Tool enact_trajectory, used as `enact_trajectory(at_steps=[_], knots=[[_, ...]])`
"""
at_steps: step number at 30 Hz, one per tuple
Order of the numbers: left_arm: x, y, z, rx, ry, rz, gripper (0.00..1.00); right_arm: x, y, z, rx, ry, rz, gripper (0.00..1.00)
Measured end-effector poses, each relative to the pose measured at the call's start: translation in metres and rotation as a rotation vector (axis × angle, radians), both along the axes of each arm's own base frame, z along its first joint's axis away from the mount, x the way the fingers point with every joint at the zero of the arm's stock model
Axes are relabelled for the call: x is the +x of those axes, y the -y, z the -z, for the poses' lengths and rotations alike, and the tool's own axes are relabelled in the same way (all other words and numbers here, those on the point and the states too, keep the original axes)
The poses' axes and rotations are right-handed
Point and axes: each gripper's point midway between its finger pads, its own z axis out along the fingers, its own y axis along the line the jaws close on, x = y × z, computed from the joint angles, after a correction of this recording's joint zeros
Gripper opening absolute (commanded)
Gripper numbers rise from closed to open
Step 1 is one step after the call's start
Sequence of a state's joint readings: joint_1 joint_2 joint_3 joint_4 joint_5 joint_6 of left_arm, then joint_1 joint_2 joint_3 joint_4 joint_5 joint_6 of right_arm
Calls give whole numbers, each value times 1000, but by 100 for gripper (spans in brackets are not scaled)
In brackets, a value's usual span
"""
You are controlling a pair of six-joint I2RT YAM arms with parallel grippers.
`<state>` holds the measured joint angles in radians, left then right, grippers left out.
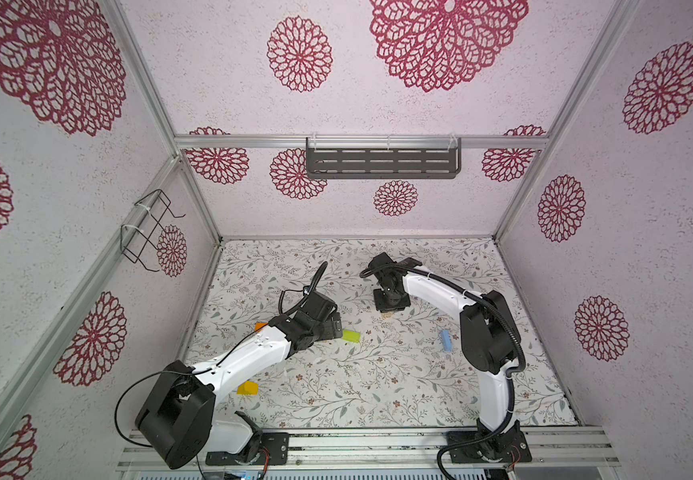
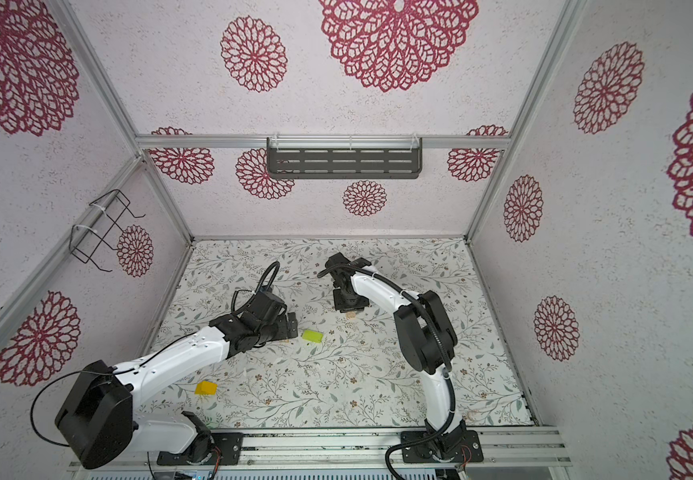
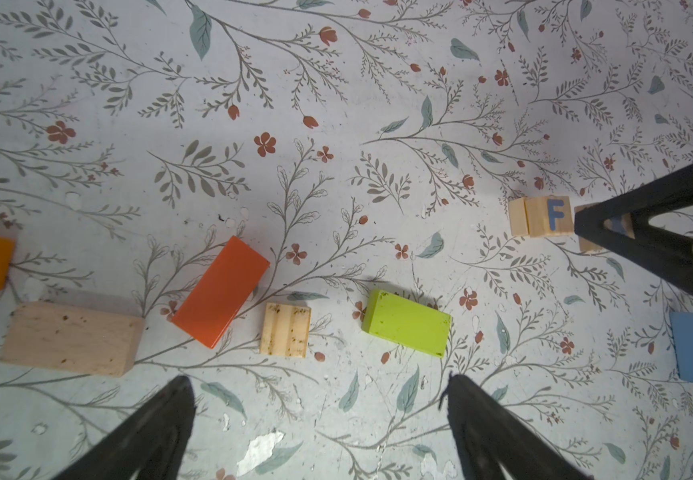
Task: Build the wood block tower
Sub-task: 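Carry the X cube over the F cube and lower it on top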
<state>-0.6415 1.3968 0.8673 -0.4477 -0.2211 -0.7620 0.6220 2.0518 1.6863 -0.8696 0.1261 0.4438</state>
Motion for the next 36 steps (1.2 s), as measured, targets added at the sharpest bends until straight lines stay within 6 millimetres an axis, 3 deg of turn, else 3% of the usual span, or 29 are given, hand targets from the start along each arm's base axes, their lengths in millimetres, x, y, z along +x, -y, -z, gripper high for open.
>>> enact_trajectory(at_steps=[36], knots=[[3,2,10,-21,-15,11,97,10,-2,9,1,-9,2,30]])
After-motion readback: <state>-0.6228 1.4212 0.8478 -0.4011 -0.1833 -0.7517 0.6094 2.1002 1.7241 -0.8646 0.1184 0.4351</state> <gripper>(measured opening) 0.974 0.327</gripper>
